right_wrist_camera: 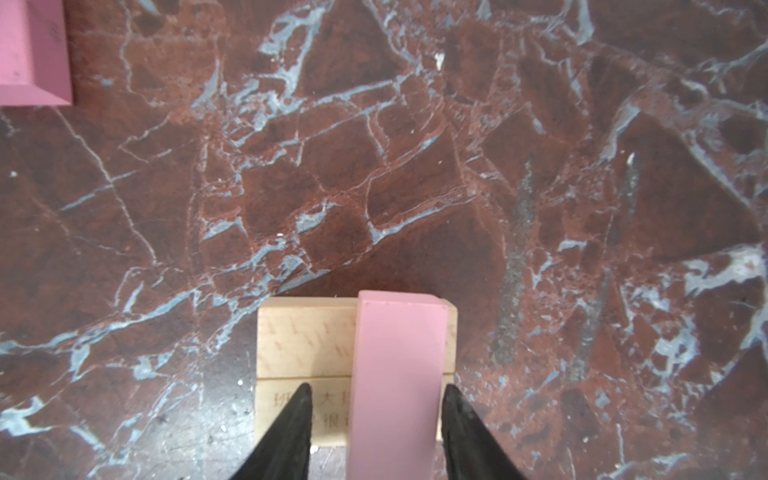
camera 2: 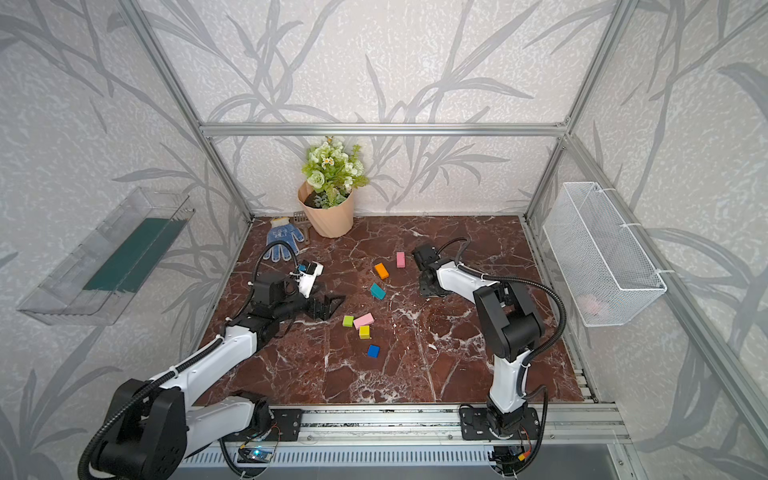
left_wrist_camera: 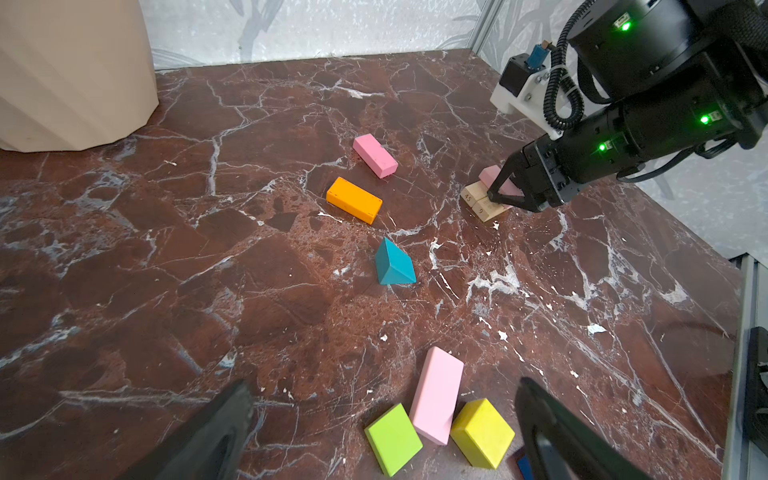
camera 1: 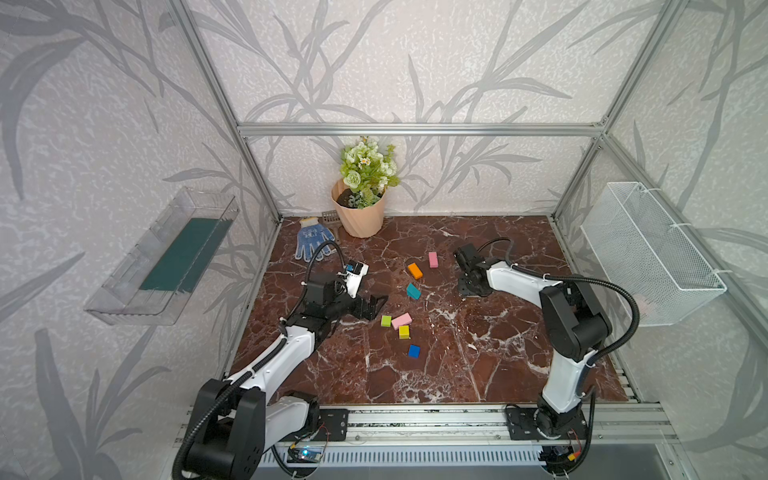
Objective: Build the wood block tower
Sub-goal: 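Open the right gripper and lift it off the pink block, then move the right gripper toward the second long pink block nearer the robot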
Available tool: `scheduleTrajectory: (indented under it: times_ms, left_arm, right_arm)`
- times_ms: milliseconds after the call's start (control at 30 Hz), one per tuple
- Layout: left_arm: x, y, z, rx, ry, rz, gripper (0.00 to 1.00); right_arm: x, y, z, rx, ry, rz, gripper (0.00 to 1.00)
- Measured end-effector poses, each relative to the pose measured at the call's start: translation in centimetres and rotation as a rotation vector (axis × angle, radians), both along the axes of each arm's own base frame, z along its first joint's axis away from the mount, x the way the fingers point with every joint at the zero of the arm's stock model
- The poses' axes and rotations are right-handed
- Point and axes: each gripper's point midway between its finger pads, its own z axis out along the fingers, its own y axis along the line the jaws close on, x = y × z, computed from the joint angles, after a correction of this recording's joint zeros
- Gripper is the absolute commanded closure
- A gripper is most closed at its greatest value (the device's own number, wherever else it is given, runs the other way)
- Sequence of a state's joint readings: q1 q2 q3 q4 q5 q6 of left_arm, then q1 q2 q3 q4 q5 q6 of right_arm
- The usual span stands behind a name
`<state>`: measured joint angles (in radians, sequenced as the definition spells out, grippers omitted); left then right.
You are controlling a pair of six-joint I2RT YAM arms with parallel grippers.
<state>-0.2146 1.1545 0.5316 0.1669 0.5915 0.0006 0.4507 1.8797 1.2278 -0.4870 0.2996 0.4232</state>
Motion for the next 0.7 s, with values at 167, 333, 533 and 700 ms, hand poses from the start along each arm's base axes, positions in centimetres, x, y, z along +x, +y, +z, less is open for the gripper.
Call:
scheduleTrajectory:
  times_ms: [167,333,533,700]
  left_arm:
    - [0.0,0.0,0.1,-0.001,-0.003,0.000,0.01]
    - [0.0,0.0,0.1,-0.001,-0.003,0.000,0.01]
    - [0.0,0.0,0.1,-0.001,-0.004,0.000,0.01]
    - [0.1,0.1,0.1,0.003,-0.006,0.008,0.01]
  right_arm:
    - [0.1,0.0,2.4,0.015,-0.049,-0.004,0.47]
    - [0.1,0.0,5.6,0.043,-0.125,-0.004,0.47]
    - [-1.2,1.0,7.3,0.104,-0.164,0.046,0.46]
    - [-2.2,4.8,6.8,0.210,-0.158,0.176,0.44]
